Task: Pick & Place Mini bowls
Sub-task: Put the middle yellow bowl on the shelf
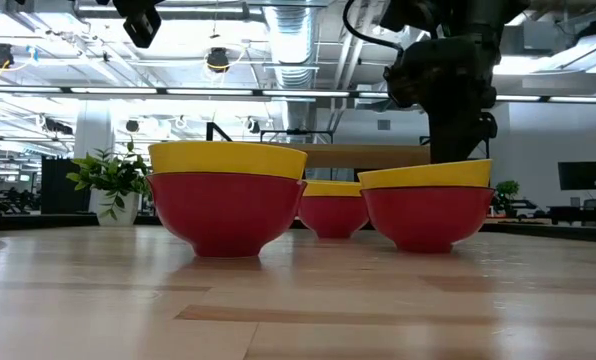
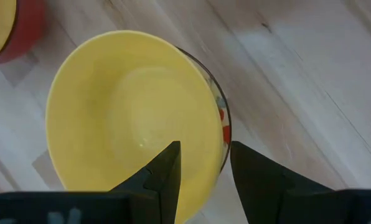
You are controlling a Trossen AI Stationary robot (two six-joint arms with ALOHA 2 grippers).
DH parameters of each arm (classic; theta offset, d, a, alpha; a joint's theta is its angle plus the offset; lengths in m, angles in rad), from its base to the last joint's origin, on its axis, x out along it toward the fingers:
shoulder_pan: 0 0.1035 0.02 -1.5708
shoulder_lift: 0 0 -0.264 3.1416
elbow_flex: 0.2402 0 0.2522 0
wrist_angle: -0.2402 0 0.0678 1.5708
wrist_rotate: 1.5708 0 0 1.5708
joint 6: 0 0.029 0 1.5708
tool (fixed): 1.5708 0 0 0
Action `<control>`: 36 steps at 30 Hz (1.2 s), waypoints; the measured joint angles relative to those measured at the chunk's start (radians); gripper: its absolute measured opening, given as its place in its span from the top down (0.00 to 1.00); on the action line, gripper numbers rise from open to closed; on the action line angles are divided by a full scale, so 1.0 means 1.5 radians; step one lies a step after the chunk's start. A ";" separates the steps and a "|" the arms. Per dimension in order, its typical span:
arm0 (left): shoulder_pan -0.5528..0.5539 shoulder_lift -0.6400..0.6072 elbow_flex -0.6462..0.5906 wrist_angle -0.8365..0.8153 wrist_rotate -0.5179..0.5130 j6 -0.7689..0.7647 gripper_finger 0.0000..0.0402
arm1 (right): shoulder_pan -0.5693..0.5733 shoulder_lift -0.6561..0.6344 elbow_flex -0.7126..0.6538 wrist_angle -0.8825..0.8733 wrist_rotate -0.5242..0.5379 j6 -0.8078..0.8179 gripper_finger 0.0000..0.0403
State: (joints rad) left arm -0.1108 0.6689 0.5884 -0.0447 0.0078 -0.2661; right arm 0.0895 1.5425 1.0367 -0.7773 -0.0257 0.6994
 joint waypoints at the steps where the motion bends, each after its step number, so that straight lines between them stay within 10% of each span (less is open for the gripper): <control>1: 0.000 0.000 0.000 0.000 0.000 0.000 0.77 | 0.000 0.000 0.000 0.000 0.000 0.000 0.68; 36: 0.000 0.000 0.000 0.000 0.000 0.000 0.77 | -0.005 -0.001 0.030 -0.041 0.001 -0.018 0.84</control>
State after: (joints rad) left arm -0.1108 0.6689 0.5881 -0.0444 0.0078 -0.2661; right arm 0.0826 1.5406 1.0817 -0.8386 -0.0237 0.6720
